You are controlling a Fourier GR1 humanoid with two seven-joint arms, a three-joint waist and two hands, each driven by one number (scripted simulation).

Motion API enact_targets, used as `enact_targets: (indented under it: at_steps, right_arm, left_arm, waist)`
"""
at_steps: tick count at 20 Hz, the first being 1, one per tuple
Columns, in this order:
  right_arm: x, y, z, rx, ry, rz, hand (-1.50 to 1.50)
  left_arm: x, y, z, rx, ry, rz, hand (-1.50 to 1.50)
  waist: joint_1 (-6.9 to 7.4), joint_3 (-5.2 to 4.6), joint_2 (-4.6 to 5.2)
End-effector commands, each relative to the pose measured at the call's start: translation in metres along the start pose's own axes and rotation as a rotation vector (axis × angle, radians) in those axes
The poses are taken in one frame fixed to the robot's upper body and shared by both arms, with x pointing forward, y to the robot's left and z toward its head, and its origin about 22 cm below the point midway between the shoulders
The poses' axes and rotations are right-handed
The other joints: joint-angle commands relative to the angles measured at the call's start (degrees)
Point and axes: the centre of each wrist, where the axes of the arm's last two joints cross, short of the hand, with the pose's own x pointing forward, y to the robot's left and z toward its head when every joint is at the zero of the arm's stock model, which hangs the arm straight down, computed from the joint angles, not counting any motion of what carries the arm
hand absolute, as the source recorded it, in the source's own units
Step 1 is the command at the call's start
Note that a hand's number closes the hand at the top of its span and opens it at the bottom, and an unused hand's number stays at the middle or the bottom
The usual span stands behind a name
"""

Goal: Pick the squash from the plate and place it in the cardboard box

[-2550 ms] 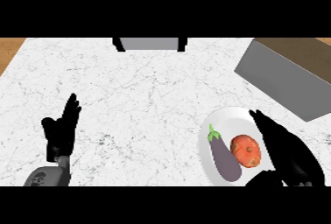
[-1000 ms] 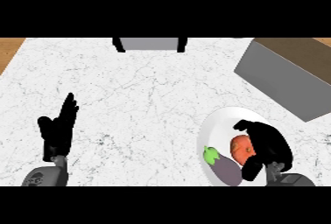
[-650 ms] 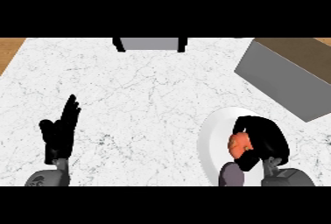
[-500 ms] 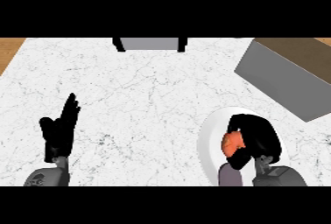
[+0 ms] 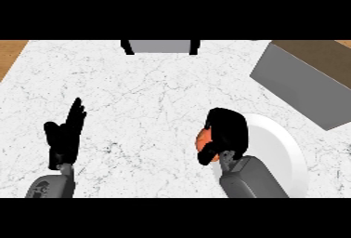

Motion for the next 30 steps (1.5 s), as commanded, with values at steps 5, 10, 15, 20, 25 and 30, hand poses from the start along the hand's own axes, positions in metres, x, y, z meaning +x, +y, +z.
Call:
enact_targets:
  at_steps: [5,10,15,20,25,30]
  right_arm:
    - [0.028,-0.057,0.051,-0.181,-0.045,-0.002,1.50]
    - [0.047,-0.101,0.080,-0.330,-0.066,-0.097,1.50]
    - [0.028,-0.140,0.091,-0.437,-0.036,-0.139,1.50]
    - [0.015,-0.180,0.077,-0.490,0.024,-0.065,1.50]
    - [-0.020,-0.212,0.039,-0.556,0.059,-0.118,1.50]
    - [-0.068,-0.222,0.004,-0.579,0.055,-0.163,1.50]
  left_arm:
    - [0.008,0.007,0.003,0.002,0.019,0.008,0.00]
    - [-0.004,0.004,0.002,-0.001,0.022,-0.005,0.00]
    - [0.001,-0.004,0.003,0.020,0.010,-0.004,0.00]
    - [-0.013,0.005,0.002,0.024,-0.027,-0.005,0.00]
    - [-0.009,0.004,0.002,-0.001,-0.011,0.000,0.00]
    - [0.004,0.007,-0.007,0.013,-0.003,-0.002,0.00]
  waist:
    - [-0.63,0.01,-0.27]
    - [-0.39,-0.02,-0.27]
    - [-0.92,0.00,-0.33]
    - [-1.10,-0.08,-0.28]
    - [-0.45,0.00,0.00]
    - [-0.32,0.03,0.08]
